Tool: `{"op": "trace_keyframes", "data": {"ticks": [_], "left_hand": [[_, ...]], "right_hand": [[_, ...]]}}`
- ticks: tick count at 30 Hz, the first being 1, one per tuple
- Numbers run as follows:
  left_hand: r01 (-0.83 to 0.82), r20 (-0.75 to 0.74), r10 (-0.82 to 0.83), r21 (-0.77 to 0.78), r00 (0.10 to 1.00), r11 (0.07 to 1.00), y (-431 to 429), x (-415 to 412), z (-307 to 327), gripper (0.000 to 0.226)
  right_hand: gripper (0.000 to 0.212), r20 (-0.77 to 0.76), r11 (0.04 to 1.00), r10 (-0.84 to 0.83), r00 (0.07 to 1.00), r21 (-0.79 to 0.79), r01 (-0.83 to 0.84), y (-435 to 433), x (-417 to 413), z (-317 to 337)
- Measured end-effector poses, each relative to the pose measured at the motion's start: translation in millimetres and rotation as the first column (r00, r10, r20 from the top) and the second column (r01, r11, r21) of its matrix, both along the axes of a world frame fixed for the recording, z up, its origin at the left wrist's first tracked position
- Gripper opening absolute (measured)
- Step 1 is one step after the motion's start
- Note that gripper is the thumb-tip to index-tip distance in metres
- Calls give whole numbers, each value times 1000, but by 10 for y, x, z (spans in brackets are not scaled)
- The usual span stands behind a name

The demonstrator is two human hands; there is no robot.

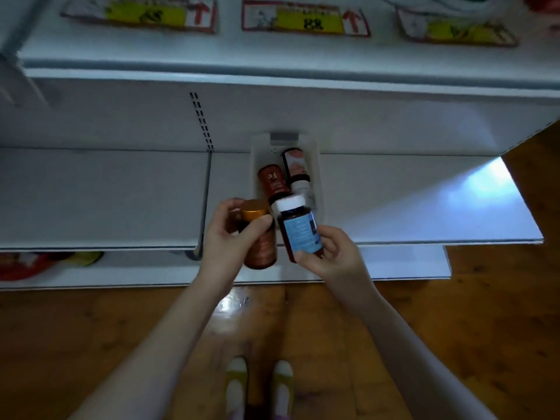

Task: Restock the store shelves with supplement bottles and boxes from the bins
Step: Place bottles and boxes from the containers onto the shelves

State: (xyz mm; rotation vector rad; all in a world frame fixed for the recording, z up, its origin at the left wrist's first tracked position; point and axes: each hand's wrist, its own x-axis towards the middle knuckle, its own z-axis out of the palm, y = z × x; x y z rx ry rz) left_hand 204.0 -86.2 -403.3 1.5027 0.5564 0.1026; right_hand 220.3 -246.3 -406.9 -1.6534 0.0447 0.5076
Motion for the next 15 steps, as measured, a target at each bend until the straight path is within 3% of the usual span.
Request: {"op": "trace_keyframes", "data": {"ticks": [4,8,15], "left_hand": [[-48,-15,47,-53,999,997,13,-319,426,28],[-112,6,113,-90,994,990,61,-525,885,27],[-183,96,197,-140,976,973,208,-767,1728,34]], "right_hand": [[47,-58,1000,3,998,0,-3,-33,-196,373],[60,-28,991,128,991,-41,-129,-112,-276,823],[53,52,958,283,958,-64,-279,-37,-150,1717]]}}
